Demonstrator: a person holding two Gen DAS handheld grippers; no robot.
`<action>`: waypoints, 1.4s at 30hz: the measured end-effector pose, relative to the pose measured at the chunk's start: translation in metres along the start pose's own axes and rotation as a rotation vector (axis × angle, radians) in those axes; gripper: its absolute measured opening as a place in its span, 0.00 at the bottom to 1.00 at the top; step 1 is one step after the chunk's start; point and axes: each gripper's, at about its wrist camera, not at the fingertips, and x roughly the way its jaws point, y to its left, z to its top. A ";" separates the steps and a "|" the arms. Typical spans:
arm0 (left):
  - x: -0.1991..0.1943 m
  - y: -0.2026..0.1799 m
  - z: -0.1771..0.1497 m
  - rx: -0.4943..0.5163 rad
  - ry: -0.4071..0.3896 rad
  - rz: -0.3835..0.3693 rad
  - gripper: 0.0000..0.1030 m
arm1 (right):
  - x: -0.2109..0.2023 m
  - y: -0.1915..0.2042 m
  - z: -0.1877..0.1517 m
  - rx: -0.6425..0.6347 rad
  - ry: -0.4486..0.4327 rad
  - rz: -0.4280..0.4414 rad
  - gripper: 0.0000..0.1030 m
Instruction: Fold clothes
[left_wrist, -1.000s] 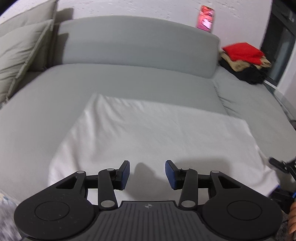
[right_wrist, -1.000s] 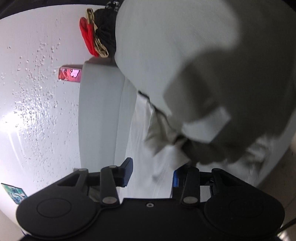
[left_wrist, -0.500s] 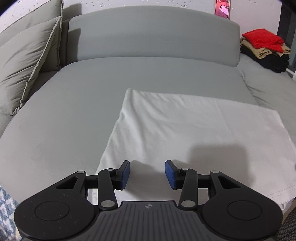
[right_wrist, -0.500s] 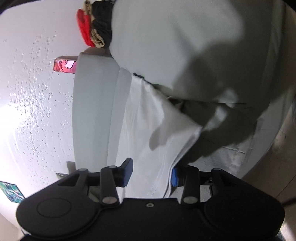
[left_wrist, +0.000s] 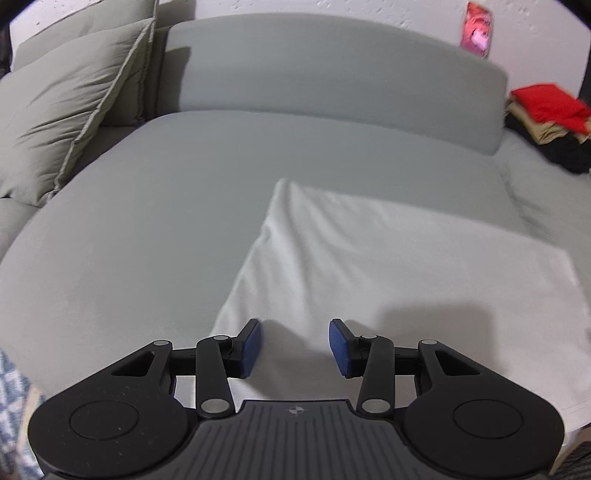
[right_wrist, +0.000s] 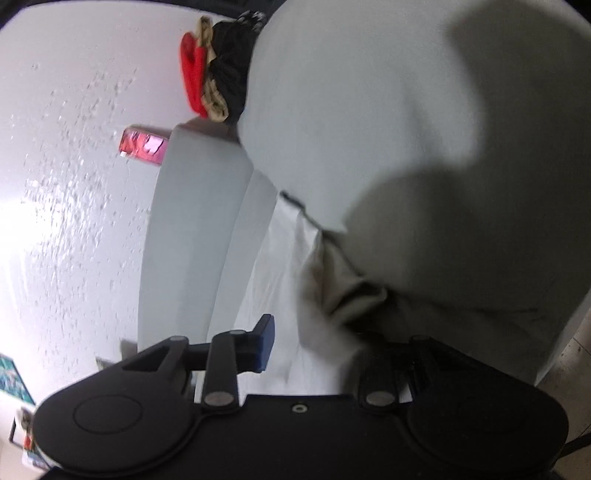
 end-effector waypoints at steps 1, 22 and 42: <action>0.002 -0.003 -0.002 0.031 0.014 0.019 0.37 | -0.001 -0.003 0.001 0.024 0.002 -0.020 0.07; -0.039 0.122 0.020 -0.377 -0.120 -0.192 0.42 | 0.021 0.213 -0.110 -1.018 -0.019 -0.193 0.03; -0.054 0.154 0.008 -0.433 -0.240 -0.183 0.44 | 0.113 0.253 -0.280 -1.172 0.455 -0.155 0.03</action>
